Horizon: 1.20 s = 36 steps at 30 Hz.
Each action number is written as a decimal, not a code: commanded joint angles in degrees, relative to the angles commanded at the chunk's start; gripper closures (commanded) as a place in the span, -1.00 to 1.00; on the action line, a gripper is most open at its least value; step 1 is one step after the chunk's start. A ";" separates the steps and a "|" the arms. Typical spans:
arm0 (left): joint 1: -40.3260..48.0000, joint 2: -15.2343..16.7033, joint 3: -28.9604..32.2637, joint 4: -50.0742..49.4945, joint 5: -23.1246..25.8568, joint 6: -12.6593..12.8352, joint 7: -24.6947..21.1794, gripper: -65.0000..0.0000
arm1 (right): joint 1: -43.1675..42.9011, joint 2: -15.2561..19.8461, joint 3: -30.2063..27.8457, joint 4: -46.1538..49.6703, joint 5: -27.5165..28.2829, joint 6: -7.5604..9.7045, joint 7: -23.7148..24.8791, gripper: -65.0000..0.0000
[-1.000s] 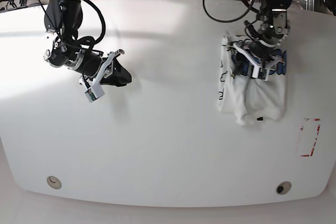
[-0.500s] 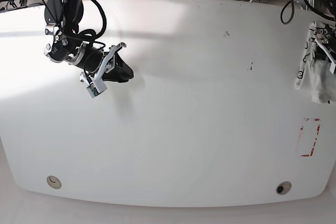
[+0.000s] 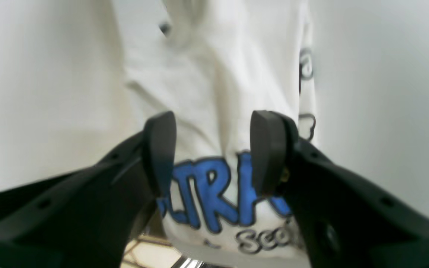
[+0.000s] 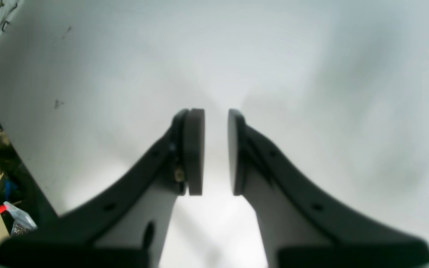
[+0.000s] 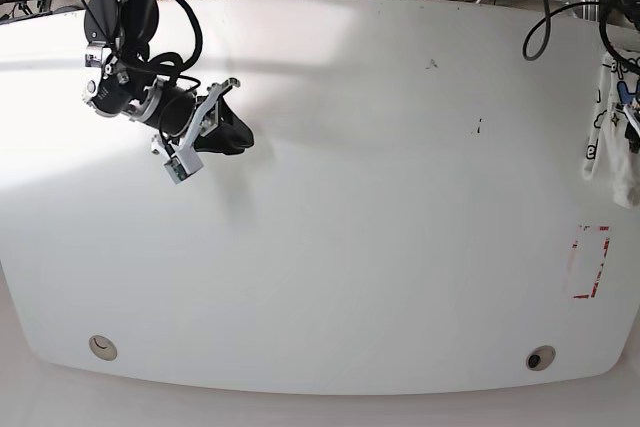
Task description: Fold the T-shirt properly
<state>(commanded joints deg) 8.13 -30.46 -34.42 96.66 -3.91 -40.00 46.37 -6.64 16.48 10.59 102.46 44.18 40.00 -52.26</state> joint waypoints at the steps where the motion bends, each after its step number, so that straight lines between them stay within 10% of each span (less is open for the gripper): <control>1: 0.88 1.76 0.00 2.46 0.09 0.00 0.18 0.10 | -0.18 0.00 0.00 0.79 -0.18 0.00 0.00 0.69; 12: 4.40 18.64 1.58 9.58 0.35 1.36 -15.82 0.10 | -1.93 1.23 4.22 1.93 -3.87 0.00 1.93 0.69; 20: 10.20 28.75 13.80 7.38 13.36 15.08 -38.07 0.09 | -5.36 0.18 4.66 1.58 -26.90 0.00 19.69 0.69; 26: 16.00 33.49 16.62 4.31 15.56 18.77 -52.13 0.09 | -12.04 -4.40 6.86 0.53 -39.30 0.00 37.98 0.69; 36: 35.69 35.78 20.22 7.38 15.03 19.12 -59.60 0.10 | -26.81 -7.82 12.31 -1.85 -37.01 0.00 50.46 0.69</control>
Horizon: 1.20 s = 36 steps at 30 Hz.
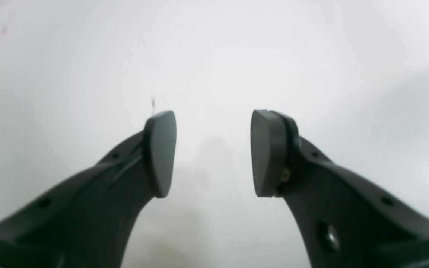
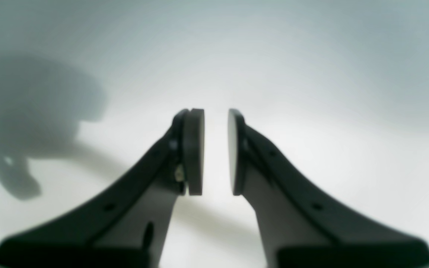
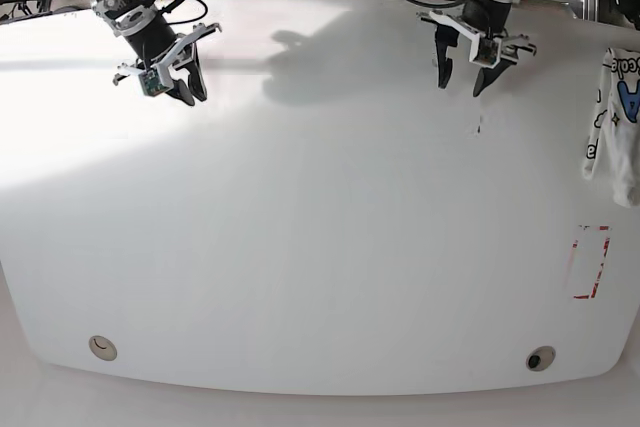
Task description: Fold the T-shirt properly
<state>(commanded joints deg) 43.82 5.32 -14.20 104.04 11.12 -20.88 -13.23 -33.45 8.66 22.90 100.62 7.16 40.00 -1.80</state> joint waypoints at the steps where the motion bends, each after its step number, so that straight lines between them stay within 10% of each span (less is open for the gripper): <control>1: 2.64 0.53 0.09 1.14 0.00 0.00 -0.09 0.10 | -2.02 -0.35 0.88 0.00 1.58 0.00 1.05 0.69; 15: 24.09 -4.66 2.37 -1.32 -11.25 0.00 -0.09 0.10 | -27.52 -2.02 1.67 -0.18 13.10 0.00 2.02 0.69; 28: 4.92 -10.55 5.54 -44.04 -13.36 0.00 -0.18 0.10 | -18.64 -7.21 -1.14 -29.36 0.44 0.00 6.68 0.69; 36: -11.60 -11.34 5.54 -69.89 -13.27 0.00 0.18 0.10 | -4.22 -5.89 -4.04 -55.82 -9.49 -11.38 14.86 0.69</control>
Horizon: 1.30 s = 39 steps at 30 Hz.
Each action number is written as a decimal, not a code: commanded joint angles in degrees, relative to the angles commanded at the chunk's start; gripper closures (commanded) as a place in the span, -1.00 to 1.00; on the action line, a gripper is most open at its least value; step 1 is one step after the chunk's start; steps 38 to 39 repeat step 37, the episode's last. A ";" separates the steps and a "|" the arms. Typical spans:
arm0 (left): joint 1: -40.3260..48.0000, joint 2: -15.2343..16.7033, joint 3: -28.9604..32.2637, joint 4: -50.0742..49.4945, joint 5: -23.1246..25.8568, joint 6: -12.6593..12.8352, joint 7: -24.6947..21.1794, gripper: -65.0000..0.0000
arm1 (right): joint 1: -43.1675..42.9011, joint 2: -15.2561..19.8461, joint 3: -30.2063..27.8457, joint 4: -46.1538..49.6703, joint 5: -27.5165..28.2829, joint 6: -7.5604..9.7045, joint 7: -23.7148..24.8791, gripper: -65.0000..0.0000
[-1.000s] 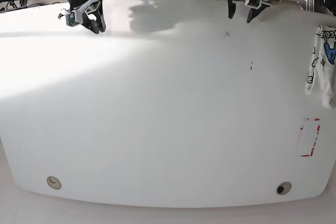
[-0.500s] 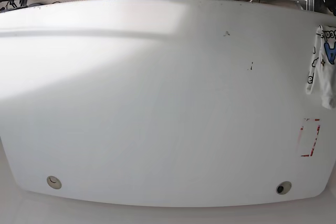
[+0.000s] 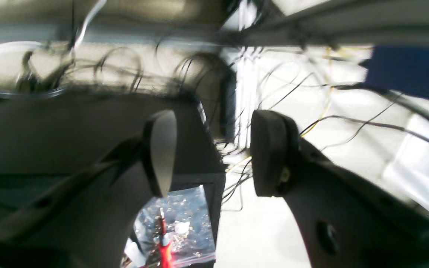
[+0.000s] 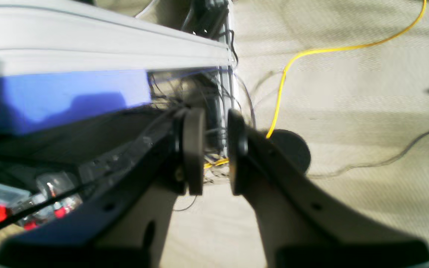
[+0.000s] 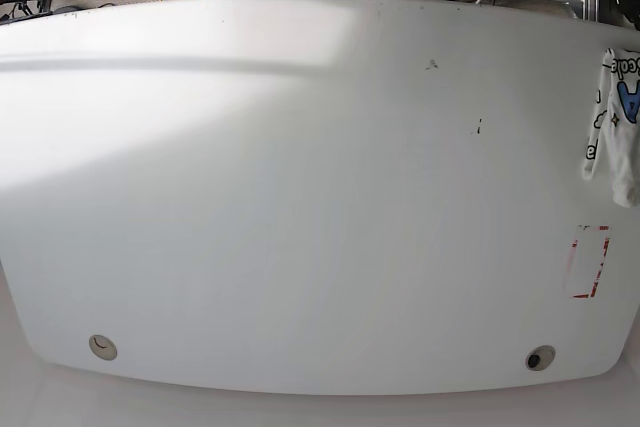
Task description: Fold the T-shirt properly
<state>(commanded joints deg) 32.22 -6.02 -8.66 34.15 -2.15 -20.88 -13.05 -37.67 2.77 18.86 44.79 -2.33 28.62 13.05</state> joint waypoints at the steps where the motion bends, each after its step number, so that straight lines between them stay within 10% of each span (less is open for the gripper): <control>1: -1.85 -0.62 0.00 -3.16 0.00 0.00 0.00 0.10 | 1.85 0.00 0.00 -2.64 -0.44 -0.53 0.62 0.69; 7: -15.30 -1.32 0.00 -22.24 0.00 0.35 -0.18 0.09 | 11.87 1.76 0.00 -15.47 -2.99 -5.10 1.58 0.69; 14: -22.77 -0.97 5.80 -27.43 1.23 10.64 3.69 0.09 | 21.89 2.99 0.00 -26.55 -9.41 -11.52 1.67 0.68; 19: -24.62 -0.88 5.89 -27.69 0.62 11.52 4.84 0.09 | 25.32 3.08 0.00 -30.07 -12.48 -14.07 1.67 0.67; 39: -25.32 0.09 6.07 -27.69 0.53 11.43 4.92 0.09 | 25.58 2.46 0.00 -29.71 -14.07 -14.24 2.02 0.67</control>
